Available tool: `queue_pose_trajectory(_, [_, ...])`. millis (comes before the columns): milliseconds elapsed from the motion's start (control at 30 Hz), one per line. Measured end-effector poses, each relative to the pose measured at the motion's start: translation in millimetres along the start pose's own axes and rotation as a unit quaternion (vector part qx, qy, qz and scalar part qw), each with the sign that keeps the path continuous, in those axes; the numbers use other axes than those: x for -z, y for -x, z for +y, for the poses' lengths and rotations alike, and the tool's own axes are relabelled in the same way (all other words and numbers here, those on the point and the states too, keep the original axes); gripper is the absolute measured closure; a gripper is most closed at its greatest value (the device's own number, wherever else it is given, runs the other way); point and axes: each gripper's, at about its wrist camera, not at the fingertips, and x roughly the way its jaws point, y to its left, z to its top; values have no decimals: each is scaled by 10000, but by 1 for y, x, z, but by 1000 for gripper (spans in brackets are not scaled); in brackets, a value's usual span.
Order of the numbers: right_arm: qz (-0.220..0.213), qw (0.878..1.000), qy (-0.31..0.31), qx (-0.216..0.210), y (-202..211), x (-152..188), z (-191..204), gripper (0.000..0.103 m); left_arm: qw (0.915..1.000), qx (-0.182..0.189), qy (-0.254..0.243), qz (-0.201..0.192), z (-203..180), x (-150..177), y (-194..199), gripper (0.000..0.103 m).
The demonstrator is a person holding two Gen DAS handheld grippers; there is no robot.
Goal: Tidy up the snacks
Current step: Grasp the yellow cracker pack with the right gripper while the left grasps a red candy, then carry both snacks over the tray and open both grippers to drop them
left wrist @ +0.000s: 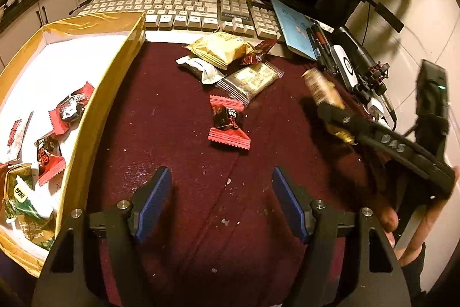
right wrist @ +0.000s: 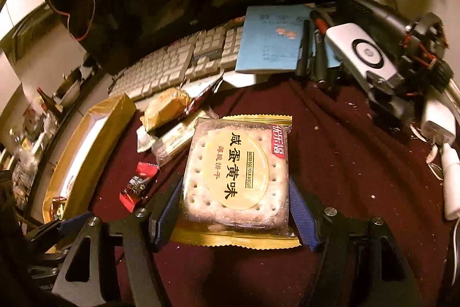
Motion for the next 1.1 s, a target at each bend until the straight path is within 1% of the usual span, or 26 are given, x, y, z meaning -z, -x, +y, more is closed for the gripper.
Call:
queue_pose_trajectory(67, [-42, 9999, -99, -45, 0, 0, -2, 32, 10000, -3, 5, 5, 0, 0, -1, 31])
queue_pose_trajectory(233, [-17, 9998, -160, 86, -6, -3, -5, 32, 9999, 10, 92, -43, 4, -1, 0, 31])
queue_pose_trajectory(367, [-79, 9999, -140, 34, -3, -1, -5, 32, 9999, 47, 100, -79, 6, -6, -2, 31])
queue_pose_trajectory(467, [-110, 9999, -101, 72, -2, -1, -3, 32, 9999, 96, 17, -117, 1, -13, -3, 31])
queue_pose_trajectory(567, [-112, 9999, -66, 77, -3, 0, -3, 32, 9997, 53, -140, -202, -9, -24, -7, 31])
queue_pose_trajectory(633, [-129, 9999, -61, 77, -2, 0, -3, 32, 9995, -30, -257, -162, -16, -33, -17, 32])
queue_pose_trajectory(667, [-142, 9998, -59, 84, -1, 0, -3, 32, 9994, -137, -298, -136, -18, -36, -22, 38])
queue_pose_trajectory(700, [-147, 9998, -55, 88, -1, 0, -3, 32, 9987, -341, -362, -66, -21, -38, -29, 43])
queue_pose_trajectory(767, [-160, 9998, -48, 84, -1, 0, -3, 32, 9973, -552, -477, 62, -23, -38, -39, 58])
queue_pose_trajectory(833, [-164, 9998, -44, 85, -1, 0, -2, 32, 9956, -727, -558, 191, -22, -34, -49, 72])
queue_pose_trajectory(867, [-149, 9998, -44, 95, -2, 0, -2, 32, 9953, -776, -585, 15, -21, -31, -47, 77])
queue_pose_trajectory(1000, [-140, 9998, -28, 114, -1, 0, -2, 32, 9954, -773, -557, -117, -16, -22, -41, 81])
queue_pose_trajectory(1100, [-148, 9998, -34, 110, -1, 0, -2, 32, 9978, -519, -337, -233, -8, -18, -27, 81])
